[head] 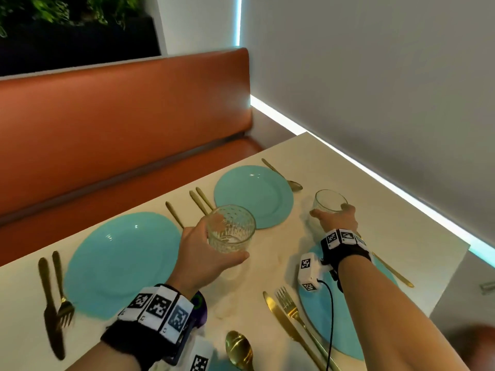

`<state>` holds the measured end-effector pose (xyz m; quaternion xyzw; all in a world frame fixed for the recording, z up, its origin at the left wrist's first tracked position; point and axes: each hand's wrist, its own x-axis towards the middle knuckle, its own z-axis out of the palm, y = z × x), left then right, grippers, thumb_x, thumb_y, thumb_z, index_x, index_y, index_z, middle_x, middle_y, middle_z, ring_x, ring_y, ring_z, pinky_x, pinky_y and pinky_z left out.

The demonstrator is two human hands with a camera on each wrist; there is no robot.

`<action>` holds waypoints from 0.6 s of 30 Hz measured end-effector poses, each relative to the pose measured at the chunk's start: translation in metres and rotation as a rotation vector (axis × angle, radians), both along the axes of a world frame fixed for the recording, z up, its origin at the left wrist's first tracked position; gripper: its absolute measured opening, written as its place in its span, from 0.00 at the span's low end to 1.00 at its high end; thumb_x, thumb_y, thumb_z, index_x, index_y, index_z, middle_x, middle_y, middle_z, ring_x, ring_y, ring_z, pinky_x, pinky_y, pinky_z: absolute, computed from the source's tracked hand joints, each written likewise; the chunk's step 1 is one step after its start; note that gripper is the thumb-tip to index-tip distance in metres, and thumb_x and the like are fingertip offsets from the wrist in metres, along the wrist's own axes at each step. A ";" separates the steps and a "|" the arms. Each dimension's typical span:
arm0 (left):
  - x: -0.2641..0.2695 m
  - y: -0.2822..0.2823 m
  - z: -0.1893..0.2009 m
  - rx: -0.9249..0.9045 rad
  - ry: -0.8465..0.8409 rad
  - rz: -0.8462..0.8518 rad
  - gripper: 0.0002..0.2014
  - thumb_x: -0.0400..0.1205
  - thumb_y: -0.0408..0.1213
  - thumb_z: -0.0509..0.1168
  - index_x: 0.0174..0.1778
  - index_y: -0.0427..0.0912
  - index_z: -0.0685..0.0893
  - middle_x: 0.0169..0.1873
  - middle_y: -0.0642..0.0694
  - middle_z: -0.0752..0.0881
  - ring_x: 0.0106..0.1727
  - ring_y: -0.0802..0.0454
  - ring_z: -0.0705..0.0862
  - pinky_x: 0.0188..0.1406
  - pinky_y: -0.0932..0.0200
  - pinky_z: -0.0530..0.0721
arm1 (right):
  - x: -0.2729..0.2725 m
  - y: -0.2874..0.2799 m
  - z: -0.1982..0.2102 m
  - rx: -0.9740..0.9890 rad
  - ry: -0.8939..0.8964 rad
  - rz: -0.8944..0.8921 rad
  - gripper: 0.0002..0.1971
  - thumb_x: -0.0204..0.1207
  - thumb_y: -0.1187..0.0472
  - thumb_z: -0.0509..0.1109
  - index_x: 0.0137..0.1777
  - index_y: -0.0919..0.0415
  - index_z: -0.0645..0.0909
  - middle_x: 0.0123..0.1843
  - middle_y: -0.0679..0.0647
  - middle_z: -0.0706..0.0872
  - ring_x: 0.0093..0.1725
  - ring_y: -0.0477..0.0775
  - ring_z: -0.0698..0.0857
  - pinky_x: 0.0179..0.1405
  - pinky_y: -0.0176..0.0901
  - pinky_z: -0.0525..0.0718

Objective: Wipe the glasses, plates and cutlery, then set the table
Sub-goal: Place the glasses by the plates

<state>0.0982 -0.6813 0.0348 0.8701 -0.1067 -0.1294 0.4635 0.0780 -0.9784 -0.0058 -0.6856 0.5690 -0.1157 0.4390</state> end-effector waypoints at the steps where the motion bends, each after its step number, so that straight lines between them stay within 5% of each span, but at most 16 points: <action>1: 0.001 -0.003 -0.003 -0.004 0.011 -0.001 0.45 0.57 0.48 0.84 0.70 0.55 0.73 0.58 0.49 0.79 0.61 0.56 0.70 0.57 0.63 0.70 | 0.001 -0.002 -0.001 0.004 -0.012 -0.007 0.44 0.61 0.53 0.82 0.75 0.55 0.62 0.70 0.64 0.77 0.69 0.68 0.76 0.66 0.57 0.77; 7: 0.003 -0.015 -0.012 -0.022 0.036 -0.024 0.48 0.52 0.55 0.83 0.70 0.56 0.73 0.60 0.49 0.80 0.64 0.51 0.75 0.65 0.55 0.76 | 0.001 -0.007 -0.005 0.015 -0.032 -0.001 0.47 0.61 0.54 0.83 0.77 0.58 0.60 0.71 0.63 0.77 0.70 0.66 0.75 0.67 0.53 0.75; 12: -0.003 -0.018 -0.010 -0.056 0.051 -0.027 0.49 0.43 0.65 0.76 0.64 0.59 0.74 0.59 0.50 0.82 0.62 0.51 0.79 0.63 0.47 0.82 | -0.005 0.000 0.008 0.053 0.026 0.013 0.55 0.58 0.52 0.84 0.79 0.64 0.54 0.72 0.66 0.74 0.71 0.67 0.74 0.68 0.56 0.75; 15: -0.007 -0.018 -0.010 -0.094 0.080 -0.030 0.49 0.44 0.64 0.77 0.64 0.58 0.75 0.58 0.51 0.82 0.62 0.51 0.80 0.63 0.47 0.83 | -0.014 0.019 0.024 -0.028 0.003 0.009 0.52 0.63 0.56 0.82 0.79 0.67 0.52 0.74 0.67 0.72 0.72 0.67 0.73 0.69 0.57 0.74; 18: -0.009 -0.017 -0.007 -0.164 0.126 -0.017 0.48 0.46 0.59 0.80 0.64 0.54 0.77 0.57 0.52 0.84 0.61 0.52 0.82 0.60 0.51 0.84 | -0.033 0.059 0.043 -0.024 -0.234 0.309 0.46 0.66 0.66 0.77 0.81 0.57 0.54 0.74 0.60 0.70 0.71 0.62 0.73 0.66 0.59 0.78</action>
